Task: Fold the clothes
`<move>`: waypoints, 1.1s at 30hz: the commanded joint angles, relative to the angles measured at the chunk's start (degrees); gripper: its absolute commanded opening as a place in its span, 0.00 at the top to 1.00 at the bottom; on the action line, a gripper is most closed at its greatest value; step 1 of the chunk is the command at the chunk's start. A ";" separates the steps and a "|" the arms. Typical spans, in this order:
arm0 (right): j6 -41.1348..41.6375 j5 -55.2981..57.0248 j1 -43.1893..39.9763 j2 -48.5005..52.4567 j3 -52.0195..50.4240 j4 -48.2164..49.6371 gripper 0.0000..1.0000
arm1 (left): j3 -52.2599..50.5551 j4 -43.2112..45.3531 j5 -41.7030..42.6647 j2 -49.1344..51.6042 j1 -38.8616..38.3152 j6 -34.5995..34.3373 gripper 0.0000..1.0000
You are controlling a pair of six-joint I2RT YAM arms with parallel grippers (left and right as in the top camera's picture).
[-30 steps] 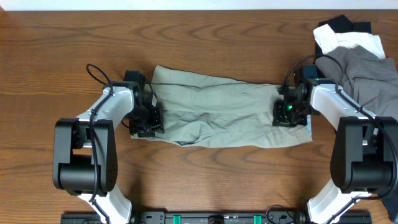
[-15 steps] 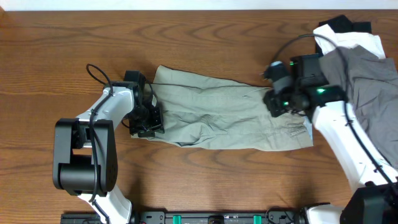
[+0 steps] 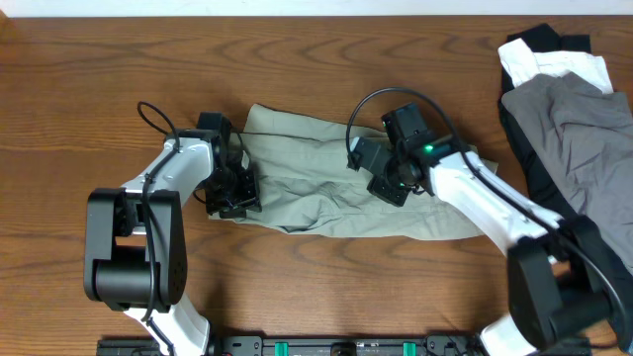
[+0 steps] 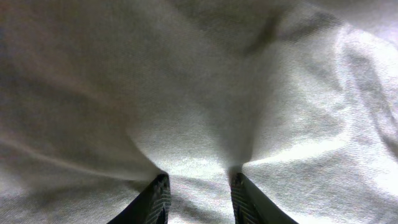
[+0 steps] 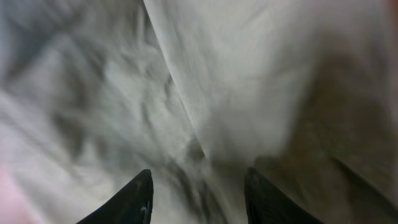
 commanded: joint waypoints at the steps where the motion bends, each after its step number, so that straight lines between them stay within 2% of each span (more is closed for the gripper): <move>1: -3.91 4.07 0.79 3.30 -0.20 1.31 0.52 | -2.71 1.57 -5.11 3.74 0.35 -0.02 0.64; 3: -3.91 7.37 0.85 4.79 -0.20 2.99 0.55 | -2.71 1.68 -5.11 3.74 0.35 -0.02 0.64; 5: -3.87 9.90 0.85 5.70 -0.20 4.79 0.62 | -2.71 1.73 -5.11 3.74 0.35 -0.02 0.64; 9: -0.92 15.50 0.79 6.03 -0.20 8.98 0.83 | -2.71 1.73 -5.11 3.74 0.35 -0.04 0.64; 12: 2.27 19.30 0.79 6.03 -0.20 11.63 0.95 | -2.71 1.73 -5.11 3.74 0.35 -0.04 0.65; 14: 4.22 20.26 0.79 6.03 -0.20 12.96 0.98 | -2.71 1.73 -5.11 3.74 0.35 -0.02 0.64; 19: 7.23 22.43 0.79 6.03 -0.20 17.94 0.97 | -2.71 1.75 -5.11 3.74 0.35 -0.02 0.65; 26: 13.44 30.64 -0.13 6.03 -0.20 33.27 0.92 | -2.71 1.73 -5.11 3.74 0.35 -0.04 0.64; 30: 19.78 31.56 -1.99 6.03 -0.17 37.31 0.74 | -2.71 1.68 -5.11 3.74 0.35 -0.04 0.64; 33: 19.96 31.74 -2.62 5.95 -0.17 36.39 0.63 | -2.71 1.70 -5.11 3.74 0.35 -0.02 0.64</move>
